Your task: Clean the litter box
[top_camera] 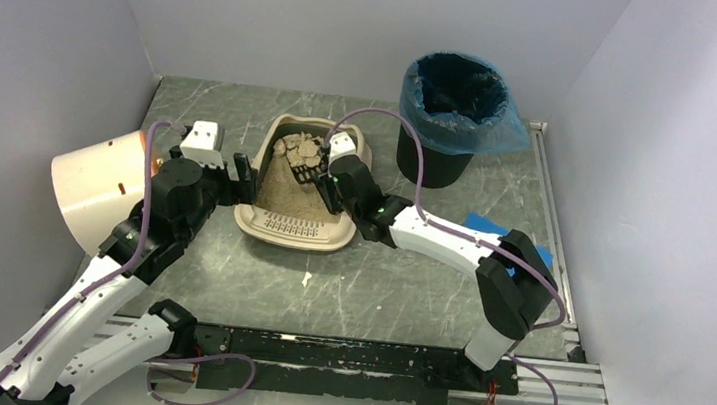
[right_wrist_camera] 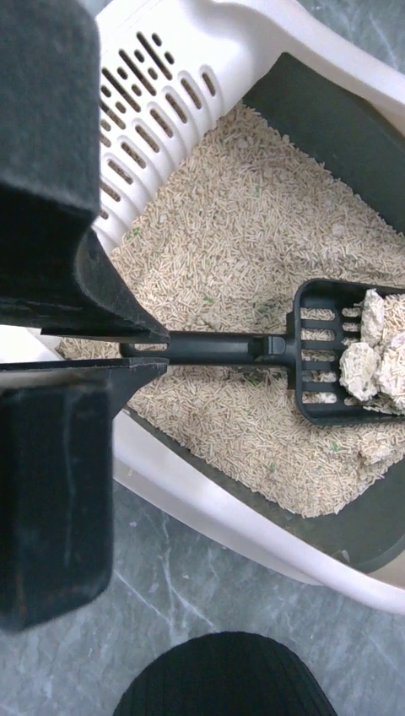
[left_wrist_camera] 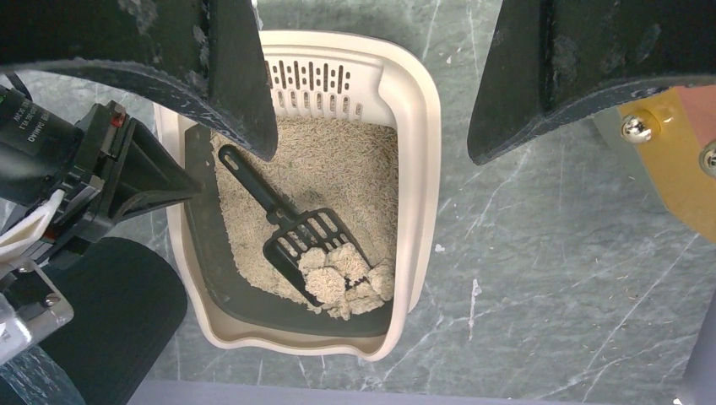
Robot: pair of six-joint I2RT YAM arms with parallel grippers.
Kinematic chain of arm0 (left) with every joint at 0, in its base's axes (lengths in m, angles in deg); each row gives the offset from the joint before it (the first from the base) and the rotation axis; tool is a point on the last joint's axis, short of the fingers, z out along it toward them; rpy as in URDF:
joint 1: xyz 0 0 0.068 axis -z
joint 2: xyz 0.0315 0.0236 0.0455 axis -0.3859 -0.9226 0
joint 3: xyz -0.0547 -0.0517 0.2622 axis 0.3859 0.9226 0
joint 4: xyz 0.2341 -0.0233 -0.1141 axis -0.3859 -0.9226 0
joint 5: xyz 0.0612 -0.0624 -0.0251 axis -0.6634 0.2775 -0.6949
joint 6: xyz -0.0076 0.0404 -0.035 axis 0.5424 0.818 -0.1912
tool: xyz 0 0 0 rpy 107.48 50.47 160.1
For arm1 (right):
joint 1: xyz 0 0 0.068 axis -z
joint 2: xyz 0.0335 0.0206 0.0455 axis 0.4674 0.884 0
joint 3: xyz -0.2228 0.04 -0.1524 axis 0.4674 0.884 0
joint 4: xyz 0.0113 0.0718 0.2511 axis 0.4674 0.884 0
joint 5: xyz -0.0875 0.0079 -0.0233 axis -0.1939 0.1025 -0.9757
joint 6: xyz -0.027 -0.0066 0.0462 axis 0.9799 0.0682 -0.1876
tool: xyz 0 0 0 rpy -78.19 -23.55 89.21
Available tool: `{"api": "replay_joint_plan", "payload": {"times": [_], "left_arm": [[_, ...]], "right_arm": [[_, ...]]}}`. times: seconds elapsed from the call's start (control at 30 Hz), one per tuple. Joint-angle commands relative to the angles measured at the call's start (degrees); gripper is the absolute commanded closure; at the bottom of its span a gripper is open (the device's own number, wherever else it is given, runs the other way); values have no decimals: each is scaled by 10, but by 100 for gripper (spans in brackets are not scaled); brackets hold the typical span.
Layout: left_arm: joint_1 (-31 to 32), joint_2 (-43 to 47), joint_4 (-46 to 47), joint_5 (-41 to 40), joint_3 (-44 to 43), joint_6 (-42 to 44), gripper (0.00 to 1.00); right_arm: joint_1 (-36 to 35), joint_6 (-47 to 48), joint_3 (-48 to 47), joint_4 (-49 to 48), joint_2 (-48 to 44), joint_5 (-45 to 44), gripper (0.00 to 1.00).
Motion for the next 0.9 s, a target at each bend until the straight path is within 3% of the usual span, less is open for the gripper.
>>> {"api": "replay_joint_plan", "payload": {"times": [0.0, 0.07, 0.13, 0.23, 0.37, 0.87], "left_arm": [[3, 4, -4, 2, -2, 2, 13], [3, 7, -3, -1, -1, 2, 12], [3, 10, -1, -1, 0, 3, 12], [3, 9, -3, -2, -2, 2, 12], [3, 16, 0, -4, 0, 4, 12], [3, 37, -1, -18, 2, 3, 13]], "right_arm": [[-1, -21, -43, 45, 28, -12, 74], [-1, -39, -78, 88, 49, -3, 61], [-1, -54, -124, 138, 76, 3, 57], [-1, -49, -180, 186, 109, 9, 57], [-2, 25, -191, 155, 151, 30, 62], [-1, 86, -240, 145, 255, -28, 57]]}}
